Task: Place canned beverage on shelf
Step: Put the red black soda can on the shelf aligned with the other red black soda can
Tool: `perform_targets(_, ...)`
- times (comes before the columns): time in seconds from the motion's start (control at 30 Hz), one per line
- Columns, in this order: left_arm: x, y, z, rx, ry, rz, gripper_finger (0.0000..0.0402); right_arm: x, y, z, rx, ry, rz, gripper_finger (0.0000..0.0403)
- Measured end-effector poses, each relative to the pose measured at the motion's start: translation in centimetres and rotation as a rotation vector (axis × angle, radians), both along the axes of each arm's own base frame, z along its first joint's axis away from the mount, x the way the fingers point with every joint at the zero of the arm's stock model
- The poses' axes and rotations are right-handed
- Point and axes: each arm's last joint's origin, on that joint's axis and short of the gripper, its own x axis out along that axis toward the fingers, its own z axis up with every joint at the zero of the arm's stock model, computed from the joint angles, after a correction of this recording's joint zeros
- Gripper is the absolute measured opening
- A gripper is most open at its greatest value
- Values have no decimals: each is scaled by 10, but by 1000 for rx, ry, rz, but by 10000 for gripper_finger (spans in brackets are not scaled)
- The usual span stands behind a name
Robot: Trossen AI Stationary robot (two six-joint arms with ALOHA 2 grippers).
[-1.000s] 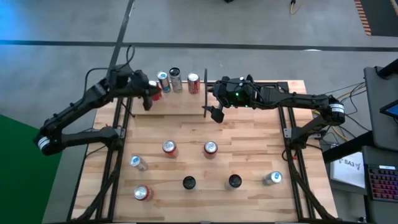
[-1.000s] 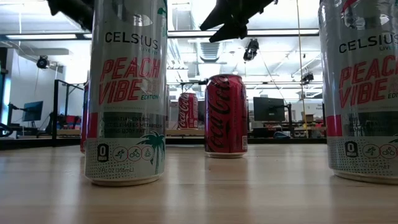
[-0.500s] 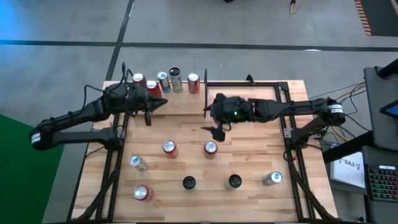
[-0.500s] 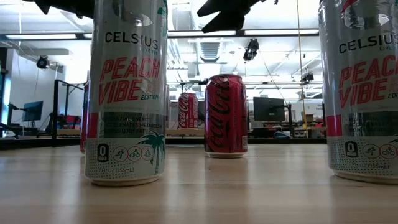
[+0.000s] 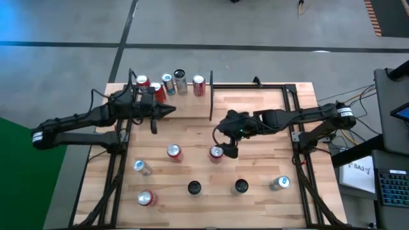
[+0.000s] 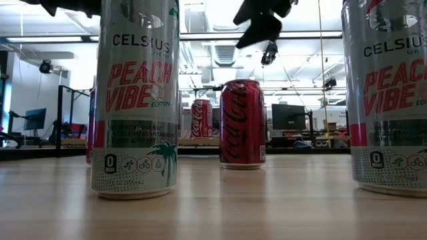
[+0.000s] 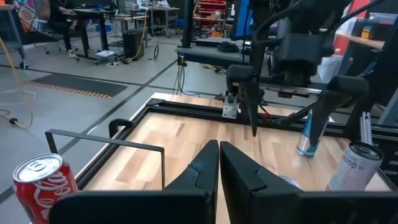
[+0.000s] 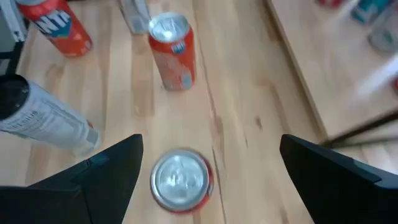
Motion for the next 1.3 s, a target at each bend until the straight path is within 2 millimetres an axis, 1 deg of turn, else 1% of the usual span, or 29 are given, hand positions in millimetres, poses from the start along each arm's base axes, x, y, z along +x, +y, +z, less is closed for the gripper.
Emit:
perform_targets(0.23,7,2,2,57,-22,-4,0,-1,15,-7,49,47,-12,368)
perform_targets(0.5,14,5,-2,87,2,-7,0,-8,18,-9,137,142,-108,368)
perform_targets(0.6,17,5,-4,85,9,-7,0,-10,19,-10,138,174,-116,368)
perform_targets(0.7,19,6,-4,96,12,-9,0,-10,25,-15,103,197,-72,368)
perform_targets(0.77,20,6,-5,105,16,-10,0,-7,31,-22,64,219,-39,368)
perform_targets(0.87,22,7,-5,107,13,-10,0,-7,36,-30,-40,256,-29,368)
perform_targets(0.97,22,7,-6,106,17,-10,0,0,38,-38,-112,272,38,368)
perform_targets(1.3,22,7,-7,78,17,-10,0,21,42,-75,-132,360,64,368)
